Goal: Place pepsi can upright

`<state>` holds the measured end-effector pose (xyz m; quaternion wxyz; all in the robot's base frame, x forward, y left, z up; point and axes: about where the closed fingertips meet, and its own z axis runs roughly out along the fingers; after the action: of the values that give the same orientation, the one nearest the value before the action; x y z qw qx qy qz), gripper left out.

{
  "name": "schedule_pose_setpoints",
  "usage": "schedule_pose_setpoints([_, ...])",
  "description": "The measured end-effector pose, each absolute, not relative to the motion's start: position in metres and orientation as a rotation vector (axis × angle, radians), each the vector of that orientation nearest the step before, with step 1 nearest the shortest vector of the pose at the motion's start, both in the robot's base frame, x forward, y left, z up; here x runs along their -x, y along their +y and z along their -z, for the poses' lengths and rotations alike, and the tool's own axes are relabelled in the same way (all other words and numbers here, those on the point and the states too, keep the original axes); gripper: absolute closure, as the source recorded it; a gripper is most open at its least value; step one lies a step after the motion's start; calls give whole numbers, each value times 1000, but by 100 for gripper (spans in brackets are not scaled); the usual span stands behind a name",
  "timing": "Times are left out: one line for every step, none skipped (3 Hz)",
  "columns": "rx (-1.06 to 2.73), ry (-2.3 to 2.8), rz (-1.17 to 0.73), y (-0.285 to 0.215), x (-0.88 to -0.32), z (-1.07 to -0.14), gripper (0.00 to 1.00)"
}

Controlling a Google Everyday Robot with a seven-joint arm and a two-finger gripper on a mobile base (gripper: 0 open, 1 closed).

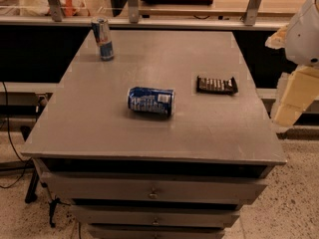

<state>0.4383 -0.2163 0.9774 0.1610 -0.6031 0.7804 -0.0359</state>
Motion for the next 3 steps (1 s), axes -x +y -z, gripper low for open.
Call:
schedule_pose_setpoints([1733, 2222, 116, -209, -444, -977, 0])
schedule_pose_setpoints([1748, 2225, 125, -189, -457, -970, 0])
schedule_pose_setpoints([1760, 2238, 103, -153, -473, -958, 0])
